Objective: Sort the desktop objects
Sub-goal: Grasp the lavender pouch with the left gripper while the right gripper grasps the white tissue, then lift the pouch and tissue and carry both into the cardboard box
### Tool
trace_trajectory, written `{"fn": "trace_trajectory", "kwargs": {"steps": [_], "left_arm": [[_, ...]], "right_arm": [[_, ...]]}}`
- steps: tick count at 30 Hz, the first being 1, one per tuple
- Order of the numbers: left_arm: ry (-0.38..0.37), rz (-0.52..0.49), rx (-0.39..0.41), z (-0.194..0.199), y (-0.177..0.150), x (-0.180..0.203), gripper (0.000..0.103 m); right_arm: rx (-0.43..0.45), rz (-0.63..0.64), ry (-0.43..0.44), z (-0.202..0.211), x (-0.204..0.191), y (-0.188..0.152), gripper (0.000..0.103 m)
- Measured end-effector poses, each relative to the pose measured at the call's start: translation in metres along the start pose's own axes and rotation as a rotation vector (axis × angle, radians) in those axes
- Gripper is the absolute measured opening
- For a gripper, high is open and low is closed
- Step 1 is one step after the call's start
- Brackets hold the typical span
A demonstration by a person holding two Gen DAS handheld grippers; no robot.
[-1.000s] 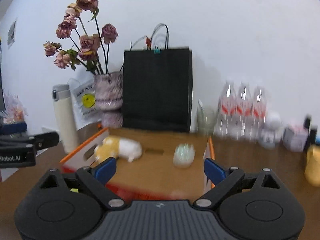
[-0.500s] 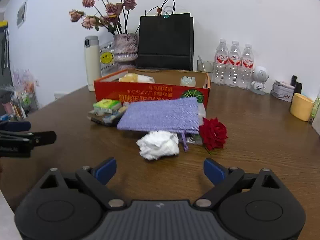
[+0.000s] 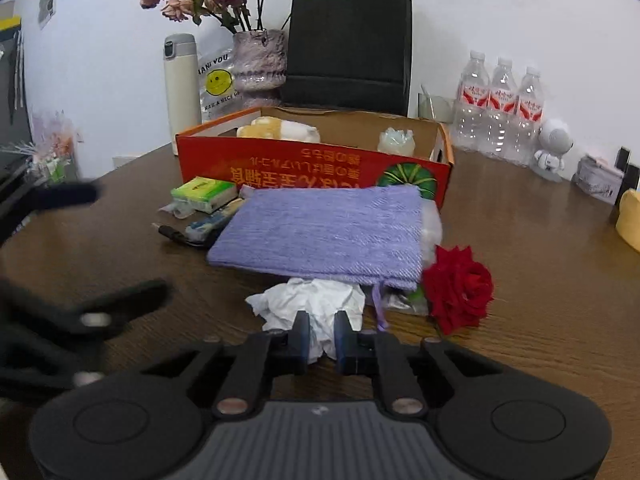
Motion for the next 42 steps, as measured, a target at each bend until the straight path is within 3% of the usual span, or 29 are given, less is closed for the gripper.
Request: {"fn": "trace_trajectory", "kwargs": {"steps": [5,7,10,12,14,15,17,18,20,21,22,25,29,30,35,42], "left_arm": [[-0.148,-0.121,-0.001,-0.044,0.025,0.013,0.103],[-0.231,-0.042,-0.032,-0.060,0.039,0.004,0.103],[-0.315,0.105,-0.157,-0.089,0.048,-0.007,0.103],[-0.327,0.133,-0.209,-0.094,0.049,-0.003,0.099],[-0.368,0.128,-0.205,-0.091,0.046,0.004,0.096],[-0.373,0.121,-0.224,-0.090,0.043,0.009,0.092],[-0.383,0.119,-0.258,-0.094,0.040,0.017,0.064],[-0.397,0.132,-0.279,-0.095,0.038,0.019,0.059],[-0.414,0.199,-0.313,-0.099,0.034,0.015,0.038],[-0.414,0.231,-0.316,-0.098,0.031,0.014,0.032],[-0.409,0.256,-0.316,-0.097,0.030,0.011,0.016],[-0.412,0.297,-0.309,-0.089,0.028,0.003,0.005],[-0.361,0.336,-0.255,-0.057,0.032,-0.015,0.004],[-0.365,0.358,-0.232,-0.044,0.034,-0.024,0.004],[-0.354,0.423,-0.121,0.015,0.033,-0.075,0.004],[-0.257,0.563,-0.172,0.040,-0.006,-0.112,0.004]], "right_arm": [[-0.035,-0.038,-0.043,0.012,0.035,-0.020,0.007],[-0.041,-0.060,-0.045,0.016,0.047,-0.026,0.007],[-0.019,-0.085,-0.057,0.023,0.059,-0.024,0.013],[0.021,-0.106,-0.038,0.029,0.064,-0.019,0.018],[0.049,-0.123,0.003,0.030,0.066,-0.014,0.024],[0.049,-0.126,0.012,0.026,0.066,-0.013,0.025],[0.028,-0.119,0.010,0.018,0.066,-0.014,0.025],[0.018,-0.115,0.012,0.015,0.066,-0.015,0.025],[0.015,-0.118,0.026,0.012,0.065,-0.018,0.025],[0.013,-0.117,0.028,0.011,0.064,-0.019,0.026],[0.011,-0.114,0.025,0.011,0.064,-0.019,0.027],[0.001,-0.104,0.014,0.012,0.063,-0.020,0.034],[0.033,-0.106,0.018,0.022,0.062,-0.018,0.054],[0.036,-0.102,0.018,0.023,0.061,-0.017,0.055],[0.048,-0.019,0.011,0.017,0.041,-0.003,0.056],[-0.027,0.079,-0.073,-0.021,0.017,0.000,0.050]]}}
Point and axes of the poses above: each gripper's, at about its wrist camera, not at the fingertips, and z roughly against the way its jaws point, x to its right, y to its top, the point moved 4 cm from there along -z, roughly the way its jaws point, and after that the axes turned 6 degrees about -x, right-handed, at the moved point
